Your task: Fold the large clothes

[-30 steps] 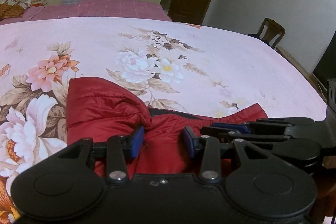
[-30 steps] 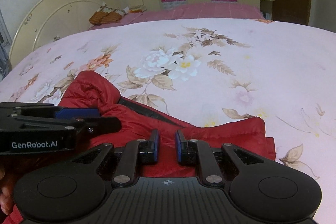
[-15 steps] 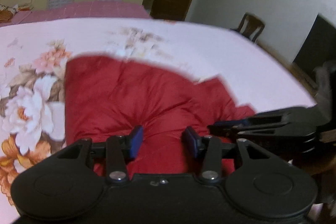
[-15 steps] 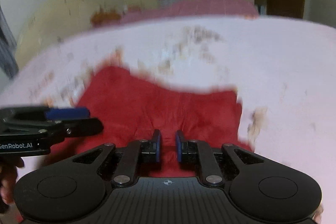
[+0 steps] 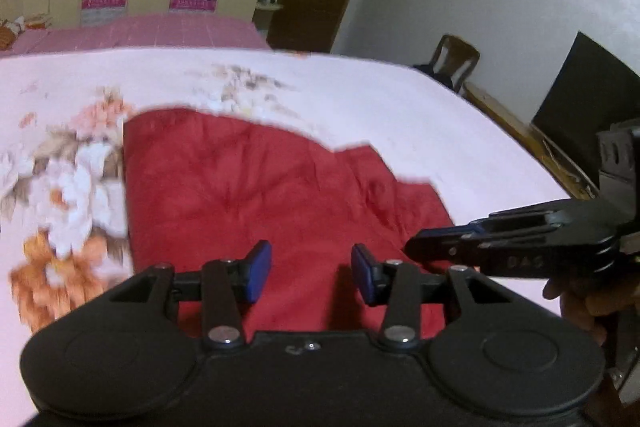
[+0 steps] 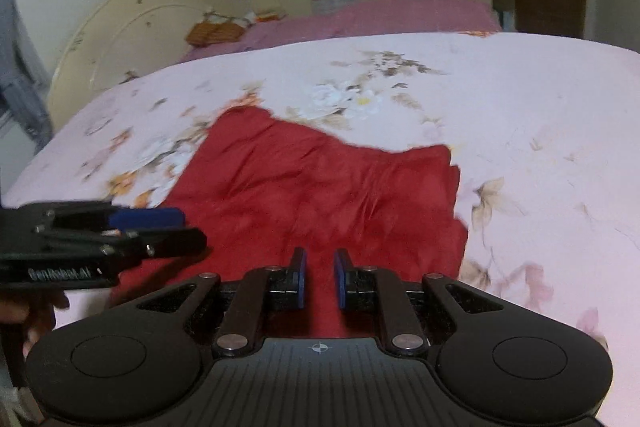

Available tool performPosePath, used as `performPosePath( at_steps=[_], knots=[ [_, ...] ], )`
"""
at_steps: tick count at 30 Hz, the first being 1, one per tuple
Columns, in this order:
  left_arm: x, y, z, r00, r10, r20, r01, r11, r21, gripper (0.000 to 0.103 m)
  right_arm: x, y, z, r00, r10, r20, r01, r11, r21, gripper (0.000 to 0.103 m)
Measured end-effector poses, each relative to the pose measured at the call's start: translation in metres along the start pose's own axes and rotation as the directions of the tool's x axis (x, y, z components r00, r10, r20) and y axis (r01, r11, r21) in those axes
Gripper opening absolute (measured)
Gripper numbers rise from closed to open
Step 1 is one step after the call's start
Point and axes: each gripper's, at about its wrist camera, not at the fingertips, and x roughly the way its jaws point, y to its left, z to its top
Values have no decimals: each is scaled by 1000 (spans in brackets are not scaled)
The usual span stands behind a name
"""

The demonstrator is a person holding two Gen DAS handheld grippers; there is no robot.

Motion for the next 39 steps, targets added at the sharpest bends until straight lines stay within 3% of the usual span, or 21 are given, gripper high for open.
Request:
performPosePath(
  at_steps=[4,7,10,12,15,18,22,25,27,28,29,30,31,32,33,35,39],
  knots=[
    [20,2,-20,998,56,-31,-55,998,22,44,23,2,-25,999,-25,-36,25,1000,-9,13],
    [20,1,-16,996,67,-52,-66,998,19,42,31,3,-26,998,-32,-44,33,999,7,13],
    [-8,-6,-13,999,28,-27,-28,1000,-12,42,6,7,-16,999,-33,-35,33,999,12,14],
    [-31,-12,-21,1000,3,-4,-3,1000,-28,42,-24,13,-20,1000,16,5,-16,1000,0,14],
    [-54,-22,-42,1000,-9,-1,9,1000,-25,42,-51,25,-35,997,77,-6,-77,996,-49,14],
    [-51,-26,-66,999,24,-42,-25,999,-27,42,-51,31,-60,994,97,-54,-101,992,-76,14],
    [-38,-29,-78,997,65,-49,-65,998,-4,42,-18,27,-87,992,89,-92,-90,996,-6,13],
    [-52,-26,-66,997,56,-46,-59,997,-50,41,-25,30,-79,992,90,-93,-90,996,9,14],
    [-66,-20,-60,997,82,-2,-82,994,-66,50,-48,27,-68,996,84,-23,-84,996,3,14],
    [-72,-18,-57,993,112,36,-109,992,-64,64,-59,23,-62,998,63,27,-63,998,9,17],
    [-74,-14,-52,989,129,70,-125,990,-64,67,-69,18,-54,997,28,75,-30,999,24,64],
    [-72,-10,-47,987,139,84,-133,989,-70,66,-76,11,-47,989,-11,144,5,999,39,99],
    [-68,-6,-40,985,144,90,-137,987,-77,63,-81,5,-41,978,-6,206,0,1000,31,99],
    [-64,-4,-34,984,143,102,-135,988,-79,60,-76,-1,-31,976,-16,215,10,1000,29,89],
    [-58,-2,-28,983,145,116,-136,987,-80,59,-69,-7,-23,978,-37,207,29,999,46,56],
    [-44,5,-18,981,154,118,-143,985,-96,55,-51,-22,-9,981,-43,192,21,993,116,24],
    [-24,8,-13,977,186,101,-177,980,-94,55,-29,-28,3,981,-23,194,2,994,108,24]
  ],
)
